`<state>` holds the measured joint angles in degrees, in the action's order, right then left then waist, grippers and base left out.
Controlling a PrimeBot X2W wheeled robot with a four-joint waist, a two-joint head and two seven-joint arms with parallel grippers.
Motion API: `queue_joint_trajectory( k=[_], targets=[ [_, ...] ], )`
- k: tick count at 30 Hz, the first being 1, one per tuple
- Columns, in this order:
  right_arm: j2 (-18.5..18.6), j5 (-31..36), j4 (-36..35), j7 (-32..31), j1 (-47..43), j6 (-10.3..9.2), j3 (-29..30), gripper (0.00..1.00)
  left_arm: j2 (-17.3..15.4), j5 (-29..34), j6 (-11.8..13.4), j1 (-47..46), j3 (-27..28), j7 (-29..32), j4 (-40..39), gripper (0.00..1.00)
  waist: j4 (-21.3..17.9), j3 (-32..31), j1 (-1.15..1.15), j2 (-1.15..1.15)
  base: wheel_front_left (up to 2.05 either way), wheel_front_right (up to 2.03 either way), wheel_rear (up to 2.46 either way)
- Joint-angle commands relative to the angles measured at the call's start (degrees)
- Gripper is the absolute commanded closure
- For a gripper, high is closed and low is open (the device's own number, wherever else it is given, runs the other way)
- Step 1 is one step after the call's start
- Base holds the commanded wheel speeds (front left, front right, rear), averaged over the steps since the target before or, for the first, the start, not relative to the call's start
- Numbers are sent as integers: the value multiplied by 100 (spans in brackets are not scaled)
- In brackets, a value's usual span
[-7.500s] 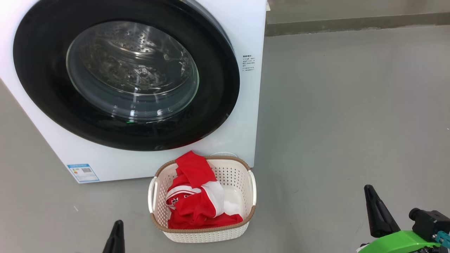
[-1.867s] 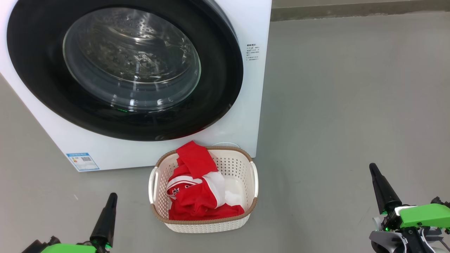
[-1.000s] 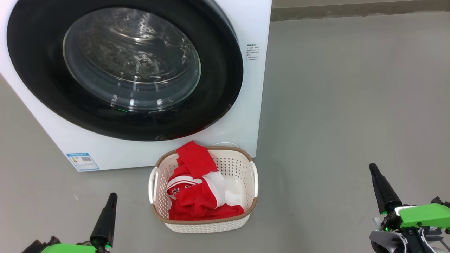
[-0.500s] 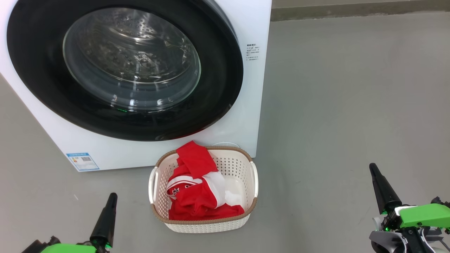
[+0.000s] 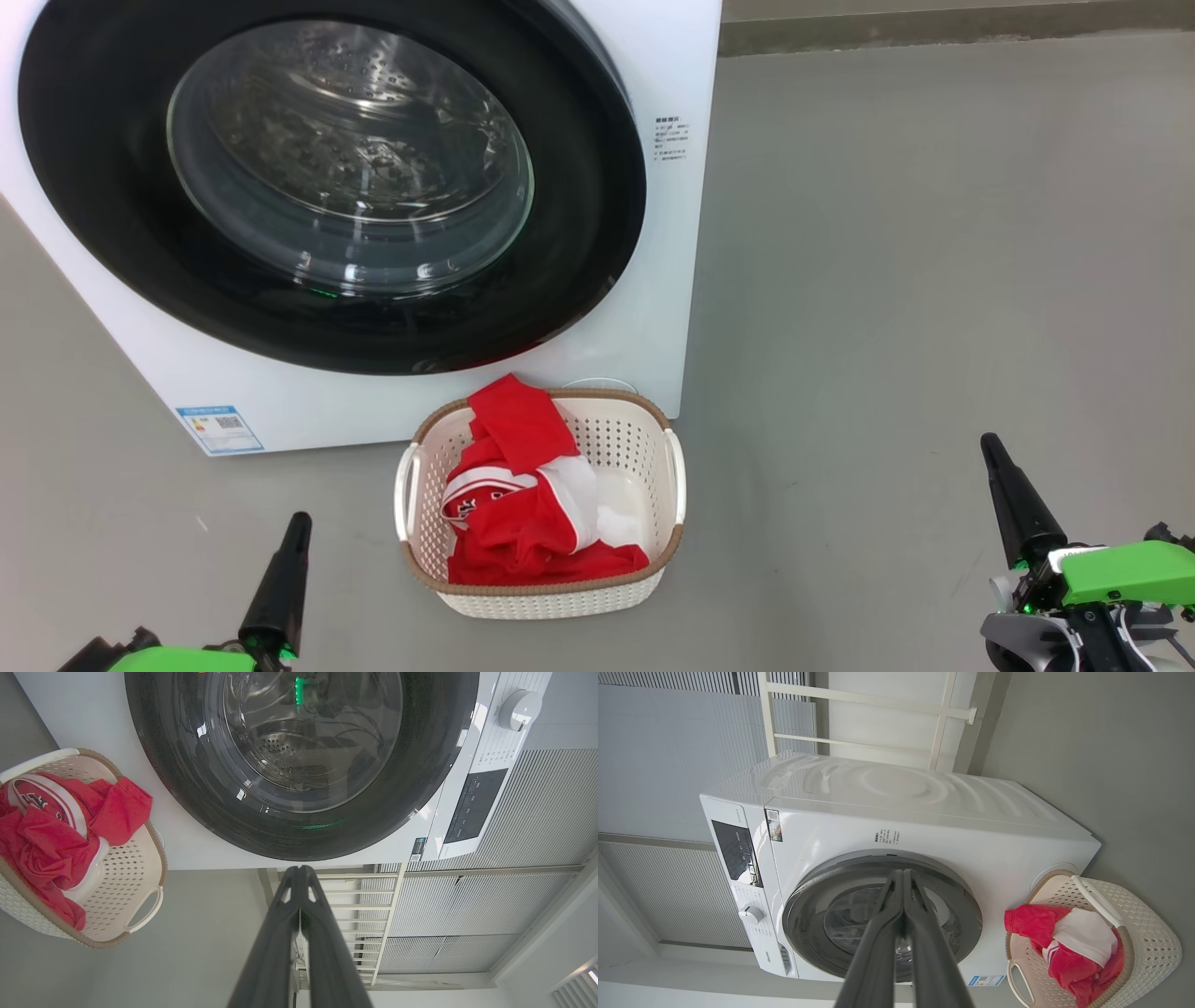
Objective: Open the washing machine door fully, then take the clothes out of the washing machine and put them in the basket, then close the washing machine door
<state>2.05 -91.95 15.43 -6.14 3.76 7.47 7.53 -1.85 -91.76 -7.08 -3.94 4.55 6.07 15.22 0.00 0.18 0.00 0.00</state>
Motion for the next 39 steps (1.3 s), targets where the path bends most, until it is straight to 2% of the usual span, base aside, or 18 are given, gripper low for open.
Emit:
queue_joint_trajectory(
  k=[1,39],
  targets=[
    [83,-23,-141,-34,242,2,-102,100,-103,-41,-41,-225,195,41,-118,100,0,0,0,0,0,0,0],
    [83,-23,-141,-34,242,2,-103,100,-103,-42,-41,-225,195,40,-118,100,0,0,0,0,0,0,0]
  ],
)
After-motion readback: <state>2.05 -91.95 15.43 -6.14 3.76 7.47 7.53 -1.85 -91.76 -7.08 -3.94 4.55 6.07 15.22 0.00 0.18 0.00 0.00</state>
